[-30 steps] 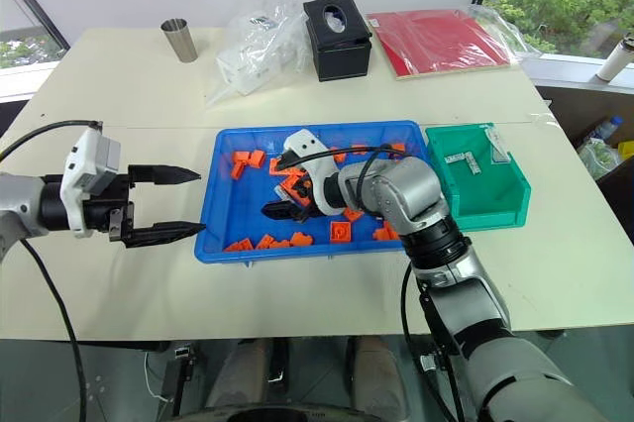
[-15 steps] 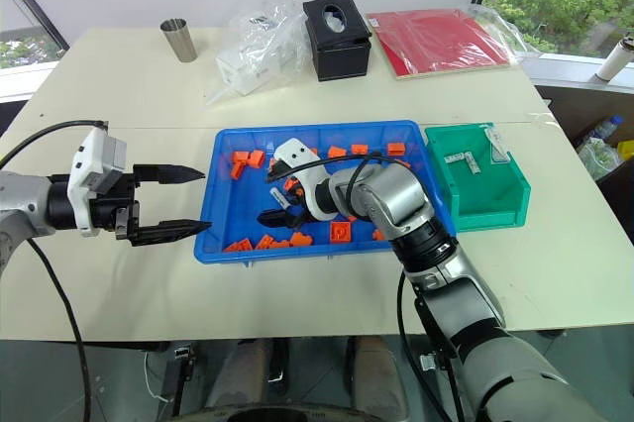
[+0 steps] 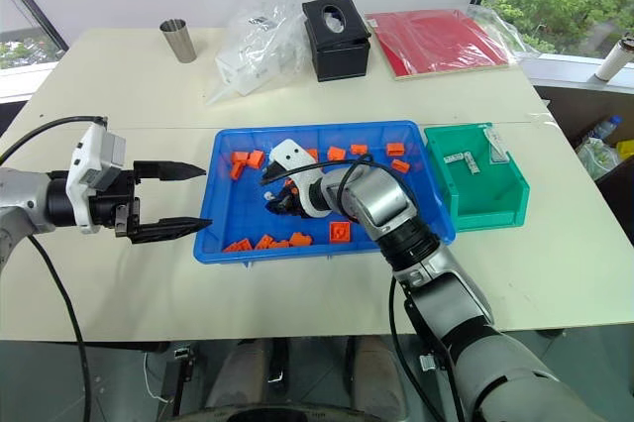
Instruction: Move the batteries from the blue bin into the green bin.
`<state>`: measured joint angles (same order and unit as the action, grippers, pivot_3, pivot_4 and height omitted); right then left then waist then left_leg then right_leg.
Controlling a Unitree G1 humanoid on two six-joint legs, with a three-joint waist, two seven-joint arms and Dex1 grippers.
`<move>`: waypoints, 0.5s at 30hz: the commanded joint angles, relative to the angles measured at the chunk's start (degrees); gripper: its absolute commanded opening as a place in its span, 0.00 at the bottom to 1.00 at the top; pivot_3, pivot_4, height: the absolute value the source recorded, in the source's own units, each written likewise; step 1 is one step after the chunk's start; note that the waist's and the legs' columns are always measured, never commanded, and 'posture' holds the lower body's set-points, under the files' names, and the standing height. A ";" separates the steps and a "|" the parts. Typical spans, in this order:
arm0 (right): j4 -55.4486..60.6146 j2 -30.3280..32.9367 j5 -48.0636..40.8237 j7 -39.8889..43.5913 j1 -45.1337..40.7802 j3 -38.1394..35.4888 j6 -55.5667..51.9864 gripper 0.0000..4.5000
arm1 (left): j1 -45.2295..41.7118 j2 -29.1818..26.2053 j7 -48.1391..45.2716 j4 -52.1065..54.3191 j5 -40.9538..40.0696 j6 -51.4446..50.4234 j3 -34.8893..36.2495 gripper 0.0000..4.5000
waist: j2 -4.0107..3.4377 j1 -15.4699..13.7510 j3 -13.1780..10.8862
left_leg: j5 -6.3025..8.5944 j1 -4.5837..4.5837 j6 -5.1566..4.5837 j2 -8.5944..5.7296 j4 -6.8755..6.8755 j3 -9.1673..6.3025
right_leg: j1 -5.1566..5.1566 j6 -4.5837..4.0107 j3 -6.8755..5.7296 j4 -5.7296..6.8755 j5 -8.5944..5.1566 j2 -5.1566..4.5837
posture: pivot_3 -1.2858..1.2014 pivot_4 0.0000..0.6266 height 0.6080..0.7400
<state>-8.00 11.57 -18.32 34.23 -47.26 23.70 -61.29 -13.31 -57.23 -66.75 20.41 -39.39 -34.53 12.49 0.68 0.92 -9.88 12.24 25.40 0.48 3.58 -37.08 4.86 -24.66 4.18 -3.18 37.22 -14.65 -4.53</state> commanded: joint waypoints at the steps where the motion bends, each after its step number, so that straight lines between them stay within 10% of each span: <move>1: 3.16 0.21 -0.84 0.95 0.75 -0.56 -2.87 0.01 | -1.09 -0.04 -0.82 -0.16 -0.47 0.64 0.35 1.00 | 0.00 -0.01 0.00 | 0.00 0.00 0.00 0.00 0.00 0.00 | 0.00 0.00 0.00 0.00 0.00 0.00 | 0.52 0.24 0.97; 8: 15.59 5.24 -7.45 1.09 -3.23 -13.84 -13.88 0.01 | -1.78 1.28 -1.71 -1.38 0.20 1.62 -1.15 1.00 | -0.03 -0.31 -0.03 | 0.00 0.06 0.00 0.00 -0.02 -0.01 | -0.02 -0.01 0.00 -0.02 0.00 -0.02 | 0.52 0.24 0.97; 15: 15.72 31.15 -7.22 3.45 -4.24 -27.64 -16.87 0.01 | -2.13 3.58 -2.22 -1.41 0.62 2.74 -3.10 1.00 | -0.03 -1.45 -0.04 | 0.02 0.09 0.00 -0.06 0.03 0.01 | -0.01 -0.21 -0.02 -0.21 -0.12 -0.08 | 0.52 0.24 0.97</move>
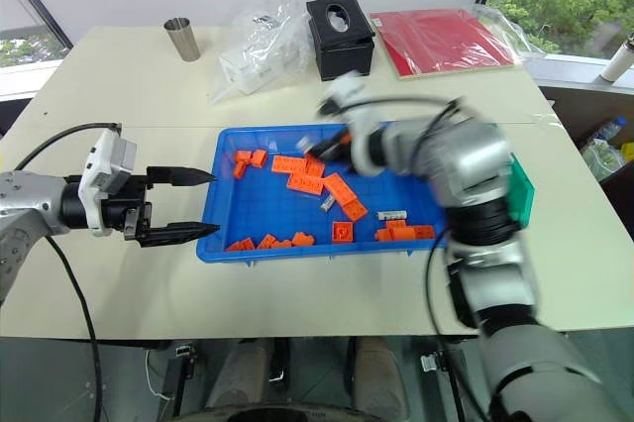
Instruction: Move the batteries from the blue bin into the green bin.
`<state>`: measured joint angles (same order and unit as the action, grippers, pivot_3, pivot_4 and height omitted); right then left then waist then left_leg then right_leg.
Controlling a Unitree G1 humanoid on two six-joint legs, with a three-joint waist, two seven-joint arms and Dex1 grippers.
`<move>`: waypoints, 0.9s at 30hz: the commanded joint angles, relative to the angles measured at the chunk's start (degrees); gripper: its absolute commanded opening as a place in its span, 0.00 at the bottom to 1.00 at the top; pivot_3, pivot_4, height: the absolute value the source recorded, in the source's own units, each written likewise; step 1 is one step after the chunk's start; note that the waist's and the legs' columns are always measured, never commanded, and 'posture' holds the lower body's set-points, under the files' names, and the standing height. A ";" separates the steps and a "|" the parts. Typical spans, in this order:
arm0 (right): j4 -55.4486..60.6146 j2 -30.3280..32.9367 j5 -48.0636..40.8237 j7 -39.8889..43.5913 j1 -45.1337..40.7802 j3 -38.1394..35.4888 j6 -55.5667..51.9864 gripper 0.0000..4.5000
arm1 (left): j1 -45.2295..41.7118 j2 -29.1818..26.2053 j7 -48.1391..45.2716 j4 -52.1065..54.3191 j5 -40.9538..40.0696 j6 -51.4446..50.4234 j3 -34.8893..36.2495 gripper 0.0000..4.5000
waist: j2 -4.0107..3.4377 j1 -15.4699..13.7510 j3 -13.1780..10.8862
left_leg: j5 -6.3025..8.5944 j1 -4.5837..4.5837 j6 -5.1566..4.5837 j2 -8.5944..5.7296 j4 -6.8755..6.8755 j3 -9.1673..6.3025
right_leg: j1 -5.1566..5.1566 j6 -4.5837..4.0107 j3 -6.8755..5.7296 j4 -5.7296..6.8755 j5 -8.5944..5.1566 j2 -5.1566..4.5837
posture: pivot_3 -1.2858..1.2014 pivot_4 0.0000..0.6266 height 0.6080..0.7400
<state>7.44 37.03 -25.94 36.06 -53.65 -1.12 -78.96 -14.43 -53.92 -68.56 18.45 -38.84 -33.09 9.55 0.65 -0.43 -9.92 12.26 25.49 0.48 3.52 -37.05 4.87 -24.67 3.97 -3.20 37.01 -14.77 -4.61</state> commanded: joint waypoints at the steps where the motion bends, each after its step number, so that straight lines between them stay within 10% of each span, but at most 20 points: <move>1: -0.06 8.63 0.46 2.23 3.58 -3.42 1.33 0.01 | -1.21 0.45 -0.49 0.41 0.15 1.43 -0.32 1.00 | 0.00 -0.09 0.00 | 0.00 -0.01 0.00 -0.01 0.03 0.02 | -0.01 -0.02 0.01 -0.03 -0.01 -0.01 | 0.52 0.24 0.97; 9: -1.05 18.46 2.85 1.93 18.01 -7.95 7.11 0.01 | -3.75 1.73 -1.17 -2.00 1.39 2.92 -2.23 1.00 | -0.08 1.12 -0.04 | 0.00 -0.09 -0.02 0.04 0.02 0.09 | -0.03 0.08 0.07 0.10 0.04 0.07 | 0.52 0.24 0.97; 10: -0.89 18.30 3.28 1.64 18.93 -7.64 8.14 0.24 | -4.09 1.94 -1.24 -2.20 1.50 3.00 -2.44 1.00 | -0.08 1.17 -0.04 | 0.00 -0.09 -0.02 0.05 0.02 0.08 | -0.03 0.20 0.06 0.10 0.11 0.09 | 0.52 0.24 0.97; 14: -2.07 17.55 4.39 1.09 17.32 -6.48 12.58 0.62 | -4.88 2.33 -1.59 -2.49 1.80 3.05 -2.83 1.00 | -0.12 1.17 -0.07 | 0.00 -0.09 -0.02 0.05 0.01 0.09 | -0.04 0.21 0.07 0.10 0.11 0.09 | 0.52 0.24 0.97; 24: 8.22 -2.87 -1.04 -5.76 12.74 -0.34 1.49 0.62 | -4.99 1.93 -1.24 -1.81 1.49 2.43 -2.38 1.00 | -0.11 1.02 -0.07 | -0.01 -0.03 -0.02 0.11 0.03 0.00 | -0.05 0.21 0.05 0.14 0.11 0.17 | 0.52 0.24 0.97; 27: 7.59 -9.00 0.43 -9.55 13.64 2.55 1.05 0.79 | -4.74 1.95 -0.88 -1.28 1.39 2.17 -2.31 1.00 | -0.10 0.80 -0.06 | -0.01 0.03 -0.02 0.06 -0.05 -0.02 | -0.03 0.21 0.04 0.14 0.11 0.11 | 0.52 0.24 0.97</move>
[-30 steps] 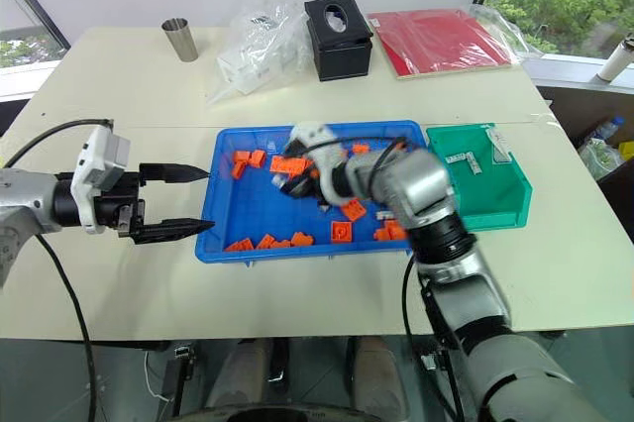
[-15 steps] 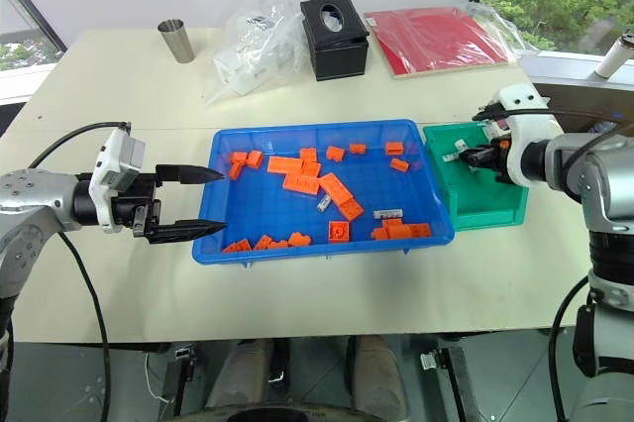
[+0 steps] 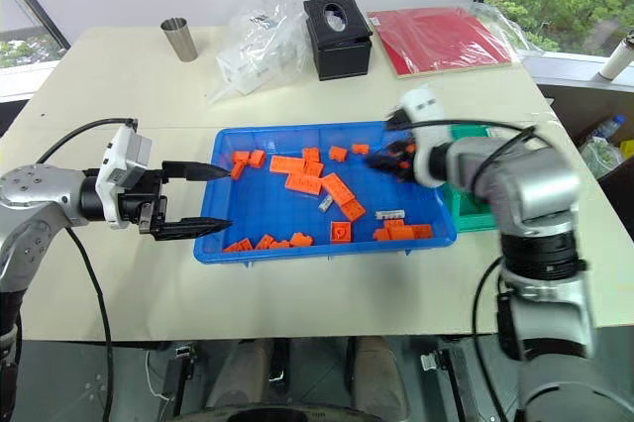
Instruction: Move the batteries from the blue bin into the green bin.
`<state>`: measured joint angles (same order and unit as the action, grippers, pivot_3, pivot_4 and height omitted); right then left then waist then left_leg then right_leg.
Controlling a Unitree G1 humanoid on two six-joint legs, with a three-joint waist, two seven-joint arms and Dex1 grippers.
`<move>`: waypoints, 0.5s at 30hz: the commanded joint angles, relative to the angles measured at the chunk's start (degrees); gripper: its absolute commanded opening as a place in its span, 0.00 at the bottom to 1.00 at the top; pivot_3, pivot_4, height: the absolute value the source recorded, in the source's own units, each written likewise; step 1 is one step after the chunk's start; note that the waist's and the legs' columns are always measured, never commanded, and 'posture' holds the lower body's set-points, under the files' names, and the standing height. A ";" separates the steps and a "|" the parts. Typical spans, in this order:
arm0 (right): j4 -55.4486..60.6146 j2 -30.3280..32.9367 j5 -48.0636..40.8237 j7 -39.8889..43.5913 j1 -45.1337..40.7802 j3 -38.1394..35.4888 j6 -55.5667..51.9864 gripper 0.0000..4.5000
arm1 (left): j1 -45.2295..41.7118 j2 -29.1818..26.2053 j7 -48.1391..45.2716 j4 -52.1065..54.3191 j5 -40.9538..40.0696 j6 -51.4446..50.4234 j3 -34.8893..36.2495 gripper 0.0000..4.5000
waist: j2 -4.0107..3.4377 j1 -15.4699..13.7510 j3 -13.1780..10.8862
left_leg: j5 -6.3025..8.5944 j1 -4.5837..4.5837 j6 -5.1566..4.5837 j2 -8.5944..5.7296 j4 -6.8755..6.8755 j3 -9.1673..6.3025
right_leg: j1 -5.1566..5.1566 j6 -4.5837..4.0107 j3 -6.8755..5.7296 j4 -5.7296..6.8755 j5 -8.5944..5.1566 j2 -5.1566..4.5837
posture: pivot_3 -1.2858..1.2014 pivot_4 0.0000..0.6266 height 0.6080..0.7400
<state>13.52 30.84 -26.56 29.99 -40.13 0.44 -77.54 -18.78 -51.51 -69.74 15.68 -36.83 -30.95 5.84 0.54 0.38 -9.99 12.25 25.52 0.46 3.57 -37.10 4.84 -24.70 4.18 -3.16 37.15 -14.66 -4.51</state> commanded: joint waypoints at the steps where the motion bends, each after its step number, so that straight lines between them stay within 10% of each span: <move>1: 1.31 -3.94 1.48 -4.25 0.48 2.12 -0.12 0.90 | -0.38 -0.45 0.44 1.69 -0.66 -0.11 1.42 1.00 | 0.00 0.01 0.00 | 0.00 0.00 0.00 -0.02 -0.03 0.01 | 0.01 0.00 0.00 -0.01 0.00 -0.03 | 0.52 0.24 0.97; 13: -0.93 -7.16 2.57 -6.54 4.82 5.37 1.70 0.90 | 0.11 -1.01 1.33 2.79 -1.34 -1.27 2.42 1.00 | 0.01 0.39 0.00 | 0.00 -0.05 0.00 -0.04 0.00 0.01 | 0.03 0.01 0.00 0.00 0.00 -0.03 | 0.52 0.24 0.97; 15: -1.27 -6.89 2.83 -6.38 5.10 5.81 2.53 0.78 | -0.09 -1.03 1.44 2.76 -1.38 -1.45 2.53 1.00 | 0.01 0.38 0.01 | 0.00 -0.05 0.00 -0.04 0.00 0.01 | 0.03 0.01 0.00 0.00 0.00 -0.03 | 0.52 0.24 0.97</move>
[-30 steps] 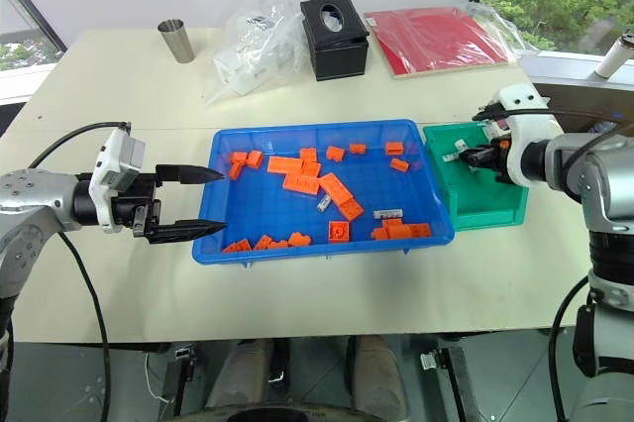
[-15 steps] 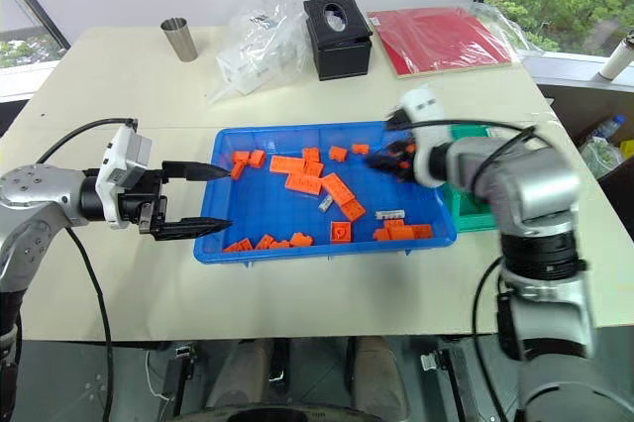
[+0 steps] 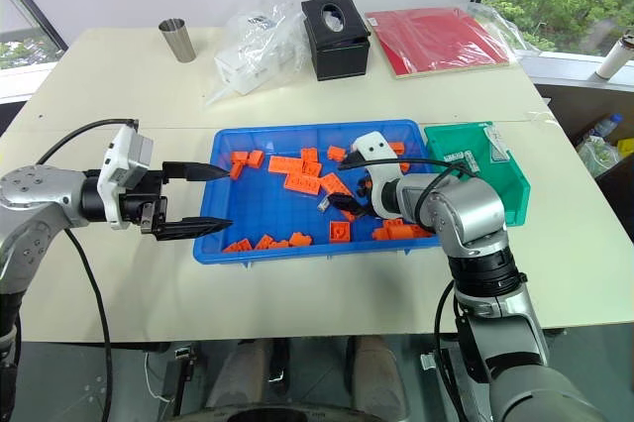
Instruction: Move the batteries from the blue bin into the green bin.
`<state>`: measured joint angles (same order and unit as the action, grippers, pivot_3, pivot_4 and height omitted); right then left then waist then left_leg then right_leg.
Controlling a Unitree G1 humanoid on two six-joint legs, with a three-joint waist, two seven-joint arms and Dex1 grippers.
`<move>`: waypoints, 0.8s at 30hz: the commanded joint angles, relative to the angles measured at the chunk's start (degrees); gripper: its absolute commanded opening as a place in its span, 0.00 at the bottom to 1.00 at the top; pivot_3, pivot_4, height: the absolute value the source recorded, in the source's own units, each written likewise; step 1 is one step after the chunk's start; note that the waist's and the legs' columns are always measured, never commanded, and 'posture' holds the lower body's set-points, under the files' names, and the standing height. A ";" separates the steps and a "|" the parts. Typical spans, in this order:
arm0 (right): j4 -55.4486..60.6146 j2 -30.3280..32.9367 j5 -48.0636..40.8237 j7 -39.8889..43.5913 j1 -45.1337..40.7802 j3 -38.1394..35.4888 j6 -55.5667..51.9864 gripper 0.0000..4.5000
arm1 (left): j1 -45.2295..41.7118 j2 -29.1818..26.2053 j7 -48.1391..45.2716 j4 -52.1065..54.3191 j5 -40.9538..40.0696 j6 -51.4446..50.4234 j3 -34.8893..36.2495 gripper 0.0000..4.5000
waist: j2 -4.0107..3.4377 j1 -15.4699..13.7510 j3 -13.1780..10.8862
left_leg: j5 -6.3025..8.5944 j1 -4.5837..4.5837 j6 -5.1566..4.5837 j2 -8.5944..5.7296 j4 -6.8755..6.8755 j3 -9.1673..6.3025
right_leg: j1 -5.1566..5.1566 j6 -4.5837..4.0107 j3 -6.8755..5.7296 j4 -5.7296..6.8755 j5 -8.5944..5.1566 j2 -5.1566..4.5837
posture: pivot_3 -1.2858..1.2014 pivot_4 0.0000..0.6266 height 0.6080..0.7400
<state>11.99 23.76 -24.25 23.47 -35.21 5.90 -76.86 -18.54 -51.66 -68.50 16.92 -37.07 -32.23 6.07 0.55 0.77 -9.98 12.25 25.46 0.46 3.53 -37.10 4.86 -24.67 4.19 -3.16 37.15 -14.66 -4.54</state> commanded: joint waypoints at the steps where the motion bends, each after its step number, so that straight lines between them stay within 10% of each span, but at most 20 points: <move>1: 0.15 0.11 0.61 0.16 0.15 0.23 2.10 0.70 | -0.52 -0.89 0.25 1.38 -1.15 -0.24 2.31 1.00 | 0.00 -0.01 0.00 | 0.00 0.00 0.00 0.00 0.00 0.00 | 0.00 0.00 0.00 0.00 0.00 0.00 | 0.52 0.24 0.97; 5: 1.06 0.22 -0.03 0.87 -0.91 -0.70 2.38 0.25 | -0.75 -0.93 0.49 1.26 -1.30 -0.38 2.45 1.00 | 0.00 -0.06 0.00 | 0.00 0.00 0.00 0.00 -0.01 0.00 | 0.00 0.00 0.00 0.00 0.00 0.00 | 0.52 0.24 0.97; 14: -3.74 -7.15 1.13 1.24 -11.13 2.85 10.23 0.25 | -1.33 -0.40 0.61 0.09 -0.65 0.37 1.68 1.00 | 0.00 0.30 0.00 | 0.00 -0.04 0.00 0.07 0.04 0.00 | -0.03 0.01 0.00 0.03 0.01 0.10 | 0.52 0.24 0.97; 21: -11.45 -8.40 6.58 6.99 -15.88 13.39 18.94 0.99 | -2.71 0.50 1.01 -0.16 -0.51 0.31 0.61 1.00 | 0.01 -0.35 0.00 | 0.00 0.03 0.00 0.05 0.03 -0.04 | -0.02 0.01 -0.01 0.06 0.00 0.09 | 0.52 0.24 0.97; 24: -12.65 -1.35 7.08 15.46 -18.04 14.14 23.07 0.99 | -2.68 0.46 1.10 0.02 -0.68 0.22 0.66 1.00 | 0.02 -0.41 -0.02 | 0.00 0.06 0.00 -0.04 -0.08 -0.02 | 0.03 -0.01 -0.01 0.00 -0.01 -0.06 | 0.52 0.24 0.97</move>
<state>-1.38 19.35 -18.15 34.42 -50.65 21.44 -57.07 -20.45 -51.07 -67.43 15.97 -37.46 -32.24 5.87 0.57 0.36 -10.00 12.25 25.54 0.46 3.46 -37.23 4.84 -24.63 4.18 -3.17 37.13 -14.66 -4.64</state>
